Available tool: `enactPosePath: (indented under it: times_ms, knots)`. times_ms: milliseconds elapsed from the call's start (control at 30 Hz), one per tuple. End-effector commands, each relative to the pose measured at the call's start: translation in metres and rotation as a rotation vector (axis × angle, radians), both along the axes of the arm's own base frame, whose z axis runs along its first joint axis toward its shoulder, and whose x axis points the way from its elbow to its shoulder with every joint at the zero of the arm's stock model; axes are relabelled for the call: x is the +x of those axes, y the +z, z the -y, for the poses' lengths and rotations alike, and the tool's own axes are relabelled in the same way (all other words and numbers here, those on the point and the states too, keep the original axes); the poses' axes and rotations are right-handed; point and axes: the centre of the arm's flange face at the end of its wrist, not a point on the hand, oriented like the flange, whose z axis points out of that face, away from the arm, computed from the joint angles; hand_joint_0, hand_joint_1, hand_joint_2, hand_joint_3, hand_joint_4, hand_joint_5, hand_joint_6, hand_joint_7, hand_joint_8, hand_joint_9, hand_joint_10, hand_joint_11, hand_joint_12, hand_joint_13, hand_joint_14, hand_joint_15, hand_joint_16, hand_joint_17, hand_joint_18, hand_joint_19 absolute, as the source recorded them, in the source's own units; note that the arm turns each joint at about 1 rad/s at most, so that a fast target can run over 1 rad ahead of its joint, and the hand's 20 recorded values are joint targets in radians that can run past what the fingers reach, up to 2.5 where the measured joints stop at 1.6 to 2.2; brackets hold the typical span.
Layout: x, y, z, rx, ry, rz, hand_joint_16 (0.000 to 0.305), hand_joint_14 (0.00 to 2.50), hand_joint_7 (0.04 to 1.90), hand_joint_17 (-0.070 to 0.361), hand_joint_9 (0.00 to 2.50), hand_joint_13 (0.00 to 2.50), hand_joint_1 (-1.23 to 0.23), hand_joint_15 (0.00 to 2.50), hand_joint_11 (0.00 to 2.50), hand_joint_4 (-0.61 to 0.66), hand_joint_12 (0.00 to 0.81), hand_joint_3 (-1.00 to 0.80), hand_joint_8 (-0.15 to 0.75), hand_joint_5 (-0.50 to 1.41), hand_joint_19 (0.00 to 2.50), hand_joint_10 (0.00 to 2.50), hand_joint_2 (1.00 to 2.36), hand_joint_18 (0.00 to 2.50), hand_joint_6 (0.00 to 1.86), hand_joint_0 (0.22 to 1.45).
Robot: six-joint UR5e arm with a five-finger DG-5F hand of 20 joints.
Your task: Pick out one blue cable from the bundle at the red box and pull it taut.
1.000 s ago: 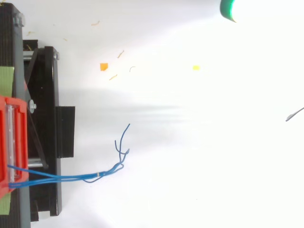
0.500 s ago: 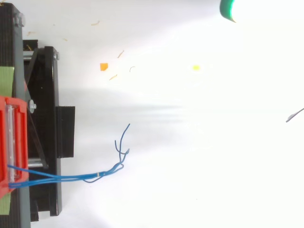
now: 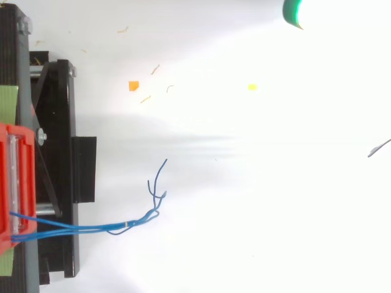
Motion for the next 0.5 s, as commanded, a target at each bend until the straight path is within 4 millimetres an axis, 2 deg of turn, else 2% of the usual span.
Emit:
enactPosePath:
  times_ms: [0, 467]
  knots:
    - [-0.0005, -0.0006, 0.0004, 0.001, -0.001, -0.001, 0.070, 0.00, 0.62, 0.157, 0.00, 0.00, -0.50, 0.15, 0.04, -0.02, 0.320, -0.50, 0.144, -0.30, 0.11, 0.00, 1.00, 0.00, 0.50, 0.42]
    - [-0.0009, 0.0001, 0.0030, 0.001, -0.005, 0.000, 0.070, 0.00, 0.62, 0.157, 0.00, 0.00, -0.50, 0.15, 0.04, -0.02, 0.320, -0.50, 0.144, -0.30, 0.11, 0.00, 1.00, 0.00, 0.50, 0.42]
